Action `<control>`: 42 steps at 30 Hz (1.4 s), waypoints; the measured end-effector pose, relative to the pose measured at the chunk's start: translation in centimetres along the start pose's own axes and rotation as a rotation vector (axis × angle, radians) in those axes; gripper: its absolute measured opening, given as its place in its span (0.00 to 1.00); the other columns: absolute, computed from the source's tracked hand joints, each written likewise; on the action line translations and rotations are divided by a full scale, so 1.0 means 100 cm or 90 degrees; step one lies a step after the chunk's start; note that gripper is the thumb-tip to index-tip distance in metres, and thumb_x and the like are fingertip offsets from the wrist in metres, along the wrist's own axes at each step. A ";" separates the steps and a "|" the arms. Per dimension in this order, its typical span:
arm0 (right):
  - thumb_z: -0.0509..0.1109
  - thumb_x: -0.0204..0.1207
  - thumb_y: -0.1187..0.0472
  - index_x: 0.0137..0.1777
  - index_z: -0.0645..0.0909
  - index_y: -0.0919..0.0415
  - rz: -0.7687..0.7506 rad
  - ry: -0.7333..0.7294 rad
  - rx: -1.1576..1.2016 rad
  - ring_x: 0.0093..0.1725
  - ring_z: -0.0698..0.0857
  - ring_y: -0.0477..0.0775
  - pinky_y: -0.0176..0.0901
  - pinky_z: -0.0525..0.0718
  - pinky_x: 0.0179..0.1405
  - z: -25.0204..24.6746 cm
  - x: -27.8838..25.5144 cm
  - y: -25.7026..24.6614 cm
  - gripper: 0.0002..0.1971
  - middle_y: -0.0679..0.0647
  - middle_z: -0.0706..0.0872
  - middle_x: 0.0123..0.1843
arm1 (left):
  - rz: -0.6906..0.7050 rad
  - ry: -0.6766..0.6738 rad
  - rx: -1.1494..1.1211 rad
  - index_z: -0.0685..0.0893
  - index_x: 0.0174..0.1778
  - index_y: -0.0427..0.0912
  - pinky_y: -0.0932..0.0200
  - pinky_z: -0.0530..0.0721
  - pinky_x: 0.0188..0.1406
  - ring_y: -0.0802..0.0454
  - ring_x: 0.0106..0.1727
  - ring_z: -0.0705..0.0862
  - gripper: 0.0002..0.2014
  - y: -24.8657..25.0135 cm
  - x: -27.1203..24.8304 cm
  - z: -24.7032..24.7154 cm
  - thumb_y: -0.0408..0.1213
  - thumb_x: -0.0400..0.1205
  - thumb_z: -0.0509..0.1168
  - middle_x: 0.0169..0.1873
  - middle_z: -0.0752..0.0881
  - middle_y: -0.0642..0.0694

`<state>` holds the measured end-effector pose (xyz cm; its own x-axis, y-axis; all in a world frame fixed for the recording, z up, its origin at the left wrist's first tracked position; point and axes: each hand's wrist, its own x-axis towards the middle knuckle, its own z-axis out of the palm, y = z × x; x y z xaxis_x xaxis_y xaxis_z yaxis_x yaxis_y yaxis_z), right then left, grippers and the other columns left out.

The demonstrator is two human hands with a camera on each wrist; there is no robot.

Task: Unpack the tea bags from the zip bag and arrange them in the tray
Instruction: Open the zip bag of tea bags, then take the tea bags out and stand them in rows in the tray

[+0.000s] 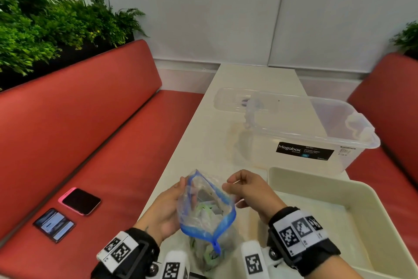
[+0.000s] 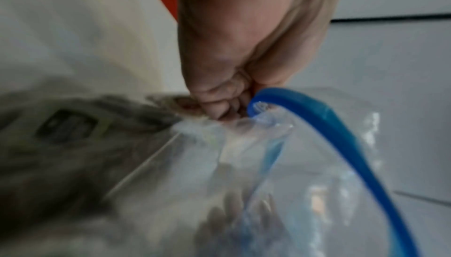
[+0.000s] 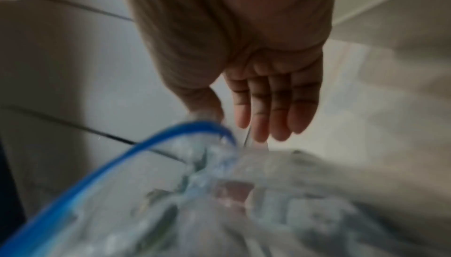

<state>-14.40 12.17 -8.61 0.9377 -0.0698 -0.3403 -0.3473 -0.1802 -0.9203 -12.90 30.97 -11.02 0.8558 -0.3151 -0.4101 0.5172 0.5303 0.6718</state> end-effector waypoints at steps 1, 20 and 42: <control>0.77 0.69 0.59 0.40 0.77 0.59 0.000 0.030 -0.021 0.29 0.77 0.50 0.38 0.75 0.27 0.000 -0.002 0.000 0.10 0.52 0.81 0.33 | 0.015 0.018 -0.042 0.90 0.35 0.40 0.66 0.86 0.28 0.57 0.26 0.84 0.19 -0.002 0.000 -0.001 0.42 0.83 0.57 0.27 0.86 0.47; 0.70 0.76 0.60 0.30 0.83 0.53 -0.095 0.157 -0.221 0.39 0.88 0.54 0.47 0.86 0.45 0.012 0.007 0.006 0.12 0.53 0.90 0.35 | -0.094 0.004 0.263 0.81 0.58 0.41 0.54 0.76 0.47 0.46 0.48 0.86 0.15 -0.025 -0.043 -0.055 0.43 0.79 0.59 0.49 0.90 0.43; 0.78 0.59 0.46 0.49 0.68 0.55 -0.163 0.206 -0.489 0.50 0.75 0.53 0.42 0.77 0.47 0.029 -0.027 0.005 0.26 0.48 0.70 0.50 | 0.496 -0.040 1.224 0.82 0.60 0.54 0.61 0.74 0.43 0.53 0.49 0.84 0.13 0.021 0.017 0.021 0.48 0.84 0.58 0.49 0.87 0.51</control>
<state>-17.10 15.12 -8.67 0.9810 -0.1903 0.0382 -0.1405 -0.8319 -0.5368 -10.31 29.91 -9.06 0.8277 -0.5231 0.2034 -0.5611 -0.7641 0.3183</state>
